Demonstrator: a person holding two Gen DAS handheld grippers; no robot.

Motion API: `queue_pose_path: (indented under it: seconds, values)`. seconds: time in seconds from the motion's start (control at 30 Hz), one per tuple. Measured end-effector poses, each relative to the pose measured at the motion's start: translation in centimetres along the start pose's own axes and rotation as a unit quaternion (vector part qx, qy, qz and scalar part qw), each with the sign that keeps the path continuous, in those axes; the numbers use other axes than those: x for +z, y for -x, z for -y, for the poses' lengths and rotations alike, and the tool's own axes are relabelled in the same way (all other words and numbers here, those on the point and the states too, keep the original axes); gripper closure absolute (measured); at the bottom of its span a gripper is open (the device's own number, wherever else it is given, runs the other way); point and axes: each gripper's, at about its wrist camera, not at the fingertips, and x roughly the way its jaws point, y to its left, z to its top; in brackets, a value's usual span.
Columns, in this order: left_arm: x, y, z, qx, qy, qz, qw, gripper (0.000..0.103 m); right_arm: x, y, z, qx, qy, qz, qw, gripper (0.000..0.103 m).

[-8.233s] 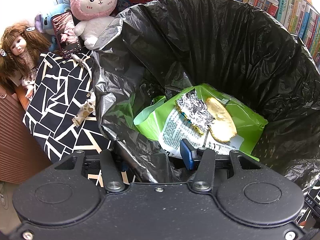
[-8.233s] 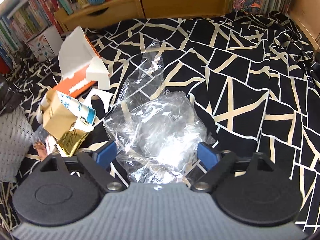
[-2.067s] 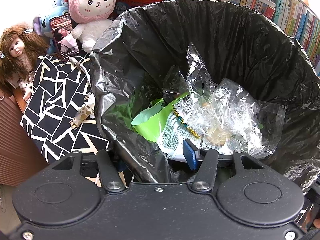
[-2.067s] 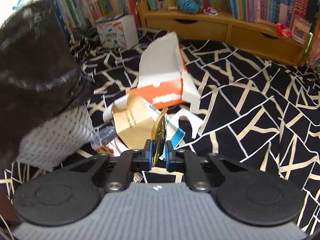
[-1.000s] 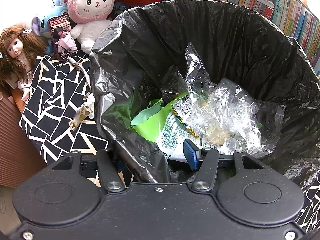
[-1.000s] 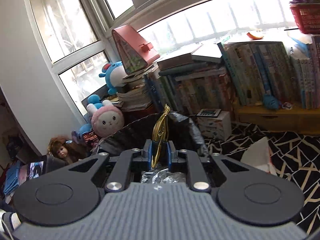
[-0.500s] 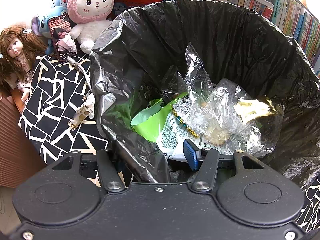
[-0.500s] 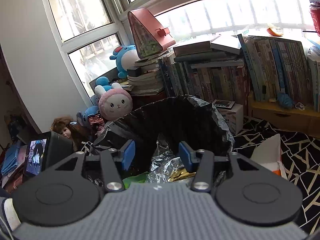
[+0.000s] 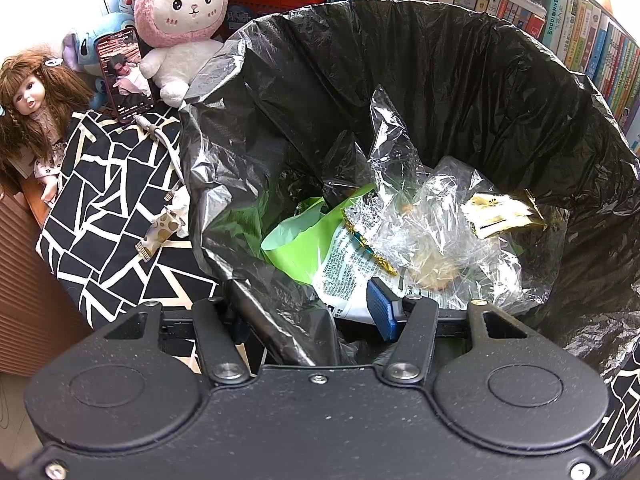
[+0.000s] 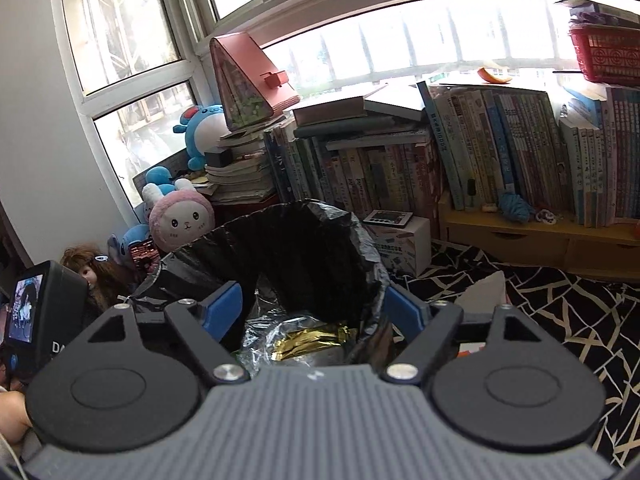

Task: Collect trash
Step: 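Move the right gripper back to the clear snack wrapper on the cloth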

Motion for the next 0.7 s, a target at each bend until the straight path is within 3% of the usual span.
queue_pose_path:
  seconds: [0.4, 0.47, 0.7]
  values:
    - [0.0, 0.0, 0.0, 0.0, -0.002, 0.0, 1.0, 0.049, -3.0, 0.0, 4.1, -0.06, -0.036, -0.038, 0.997, 0.007]
    - [0.0, 0.0, 0.1, 0.0, -0.004, 0.001, 1.0, 0.049, -3.5, 0.3, 4.8, -0.056, -0.049, -0.035, 0.997, 0.001]
    - [0.0, -0.2, -0.2, -0.001, -0.002, 0.0, 1.0, 0.049, -3.4, 1.1, 5.7, -0.068, -0.067, -0.018, 0.995, 0.0]
